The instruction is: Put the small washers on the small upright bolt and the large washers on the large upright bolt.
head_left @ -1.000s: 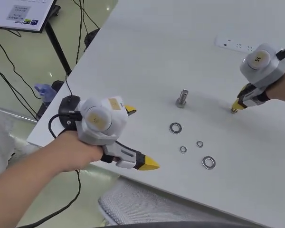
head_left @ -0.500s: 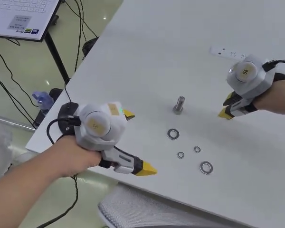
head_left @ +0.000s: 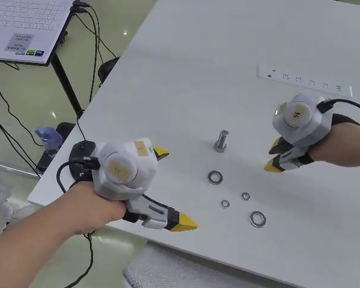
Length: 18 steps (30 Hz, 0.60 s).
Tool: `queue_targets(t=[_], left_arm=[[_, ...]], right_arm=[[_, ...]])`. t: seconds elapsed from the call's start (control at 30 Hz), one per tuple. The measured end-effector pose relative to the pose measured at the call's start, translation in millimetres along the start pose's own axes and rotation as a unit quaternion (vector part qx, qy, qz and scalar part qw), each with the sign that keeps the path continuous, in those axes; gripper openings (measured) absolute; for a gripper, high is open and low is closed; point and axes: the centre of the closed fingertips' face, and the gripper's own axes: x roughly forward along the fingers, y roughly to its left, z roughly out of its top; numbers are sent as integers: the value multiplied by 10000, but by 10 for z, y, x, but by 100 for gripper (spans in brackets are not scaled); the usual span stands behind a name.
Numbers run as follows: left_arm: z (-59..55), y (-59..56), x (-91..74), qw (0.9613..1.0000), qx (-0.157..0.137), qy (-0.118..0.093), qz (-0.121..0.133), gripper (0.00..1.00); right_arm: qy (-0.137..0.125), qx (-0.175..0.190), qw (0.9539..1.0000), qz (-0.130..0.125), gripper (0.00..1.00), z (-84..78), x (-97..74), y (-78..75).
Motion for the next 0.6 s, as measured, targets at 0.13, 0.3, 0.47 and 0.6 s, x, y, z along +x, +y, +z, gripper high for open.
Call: queue_targets(t=[0.13, 0.3, 0.47, 0.6], left_arm=[[-5, -16, 14, 10000, 4, 23, -43, 95], [11, -3, 12, 10000, -19, -12, -36, 94], [21, -4, -4, 10000, -2, -31, -28, 92], [14, -9, -18, 10000, -10, -42, -33, 92]], right_arm=[[-26, 0, 10000, 91, 28, -5, 24, 141], [-41, -14, 9999, 154, 28, -14, 56, 271], [-100, 17, 9998, 165, 28, -9, 86, 383], [-116, 44, 9996, 239, 28, -20, 165, 494]])
